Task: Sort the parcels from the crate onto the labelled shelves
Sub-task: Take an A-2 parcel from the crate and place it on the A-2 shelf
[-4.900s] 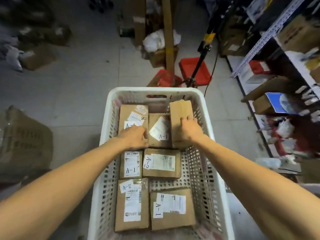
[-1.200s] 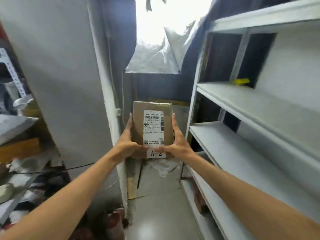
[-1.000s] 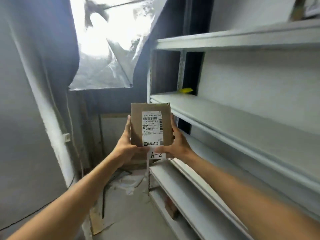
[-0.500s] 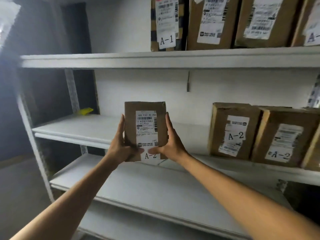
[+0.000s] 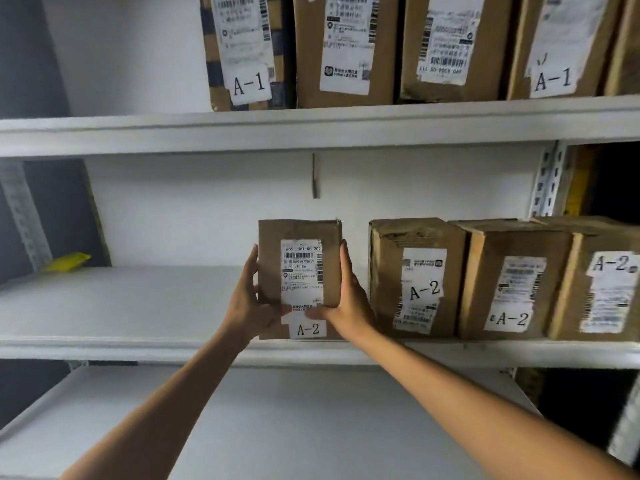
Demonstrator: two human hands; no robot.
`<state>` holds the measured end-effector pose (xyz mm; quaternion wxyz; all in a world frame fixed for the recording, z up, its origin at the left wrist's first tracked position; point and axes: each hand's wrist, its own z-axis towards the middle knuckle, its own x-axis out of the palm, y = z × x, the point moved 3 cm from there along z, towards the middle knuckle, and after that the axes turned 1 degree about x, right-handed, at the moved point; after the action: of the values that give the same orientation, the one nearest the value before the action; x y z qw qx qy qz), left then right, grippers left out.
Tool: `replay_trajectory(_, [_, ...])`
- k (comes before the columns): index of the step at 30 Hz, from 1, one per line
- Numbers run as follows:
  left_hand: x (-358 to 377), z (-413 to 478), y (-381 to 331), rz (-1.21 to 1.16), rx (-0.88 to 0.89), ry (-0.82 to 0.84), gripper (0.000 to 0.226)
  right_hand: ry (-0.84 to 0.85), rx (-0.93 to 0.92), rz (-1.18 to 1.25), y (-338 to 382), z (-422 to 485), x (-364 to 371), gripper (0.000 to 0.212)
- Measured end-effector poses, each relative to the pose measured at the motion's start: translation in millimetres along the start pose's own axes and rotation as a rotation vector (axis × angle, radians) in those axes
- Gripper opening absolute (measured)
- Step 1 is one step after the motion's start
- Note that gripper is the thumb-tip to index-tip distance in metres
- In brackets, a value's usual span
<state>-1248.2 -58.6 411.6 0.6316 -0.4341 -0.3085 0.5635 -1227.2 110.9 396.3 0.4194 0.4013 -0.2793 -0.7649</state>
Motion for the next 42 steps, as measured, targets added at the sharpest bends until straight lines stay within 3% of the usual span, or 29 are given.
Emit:
replay_trajectory(6, [9, 12, 17, -0.01, 0.009, 0.028, 0.124, -0.125, 0.082, -0.039, -20, -1, -4, 0.134])
replay_trajectory(12, [9, 16, 26, 0.074, 0.058, 0.067, 0.121, -0.278, 0.061, -0.304, -16, -16, -9, 0.126])
replay_trajectory(18, [20, 18, 36, 0.123, 0.1, 0.038, 0.117, -0.249, 0.105, -0.306, -5, -25, -20, 0.094])
replay_trajectory(25, [30, 24, 41, 0.095, 0.092, 0.061, 0.12, -0.214, 0.21, -0.571, 8, -27, -28, 0.082])
replay_trajectory(31, [22, 22, 40, 0.116, 0.046, 0.084, 0.119, -0.197, 0.157, -0.685, 29, -35, -23, 0.06])
replay_trajectory(33, [11, 20, 41, 0.201, -0.006, 0.031, 0.106, -0.246, 0.043, -0.685, 37, -38, -21, 0.044])
replay_trajectory(35, [-4, 17, 42, 0.301, -0.038, -0.041, 0.077, -0.245, -0.034, -0.701, 44, -39, -18, 0.029])
replay_trajectory(38, [-26, 6, 44, 0.387, -0.054, -0.011, 0.04, -0.134, -0.045, -0.715, 44, -35, -1, 0.029])
replay_trajectory(42, [-54, -14, 43, 0.49, -0.076, -0.002, 0.029, 0.021, -0.033, -0.642, 43, -28, 36, 0.033])
